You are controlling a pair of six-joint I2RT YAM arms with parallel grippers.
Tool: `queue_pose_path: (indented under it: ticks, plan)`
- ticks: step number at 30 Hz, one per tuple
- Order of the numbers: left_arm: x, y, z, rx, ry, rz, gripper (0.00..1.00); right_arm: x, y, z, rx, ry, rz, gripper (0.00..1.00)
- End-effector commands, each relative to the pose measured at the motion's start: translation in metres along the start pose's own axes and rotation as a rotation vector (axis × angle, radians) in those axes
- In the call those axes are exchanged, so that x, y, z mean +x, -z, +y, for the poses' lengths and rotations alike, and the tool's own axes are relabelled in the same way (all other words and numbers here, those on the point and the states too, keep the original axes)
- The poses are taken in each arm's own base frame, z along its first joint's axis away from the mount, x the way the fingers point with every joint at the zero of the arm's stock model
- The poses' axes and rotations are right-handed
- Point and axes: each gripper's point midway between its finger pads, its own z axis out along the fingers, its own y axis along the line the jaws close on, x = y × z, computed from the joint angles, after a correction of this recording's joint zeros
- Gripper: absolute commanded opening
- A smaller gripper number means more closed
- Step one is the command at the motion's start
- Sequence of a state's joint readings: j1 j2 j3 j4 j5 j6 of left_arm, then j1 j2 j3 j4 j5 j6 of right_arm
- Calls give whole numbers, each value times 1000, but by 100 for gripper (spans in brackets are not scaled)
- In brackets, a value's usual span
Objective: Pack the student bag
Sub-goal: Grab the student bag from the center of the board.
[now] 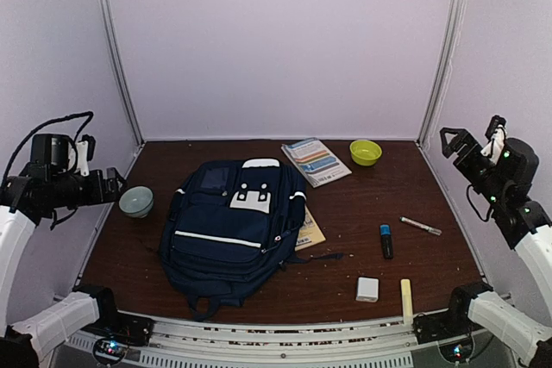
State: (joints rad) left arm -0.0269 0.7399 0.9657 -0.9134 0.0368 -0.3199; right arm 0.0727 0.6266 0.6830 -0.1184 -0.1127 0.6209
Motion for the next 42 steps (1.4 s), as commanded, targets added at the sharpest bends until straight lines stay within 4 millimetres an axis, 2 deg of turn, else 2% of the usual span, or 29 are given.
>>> queue_pose_path:
  ticks: [1,3,6,14,23,27,31,35,40,42]
  plan:
    - [-1,-10,-17,111,-12,-55,98,18,12,-11,37,-76,53,100]
    - [-2,-7,-18,117,-23,-70,98,27,18,-13,37,-82,84,100]
    - [-2,-9,-23,143,-34,-78,98,36,25,-4,-31,-88,116,100]
    - [3,-13,-42,242,-67,-48,98,56,38,18,-71,-86,198,100]
    - [12,-9,-64,288,-138,-37,98,89,21,56,-26,28,289,100]
    - [16,-8,-71,305,-159,-27,98,99,10,61,60,61,299,100]
    - [19,-11,-77,321,-174,-9,98,120,-2,97,-25,99,330,100]
    - [22,-16,-78,324,-178,16,98,154,-13,136,-124,136,389,100]
    - [27,-20,-83,332,-188,40,98,198,-12,187,-273,200,499,100]
    - [29,-20,-85,336,-192,47,98,218,-10,199,-305,222,545,100]
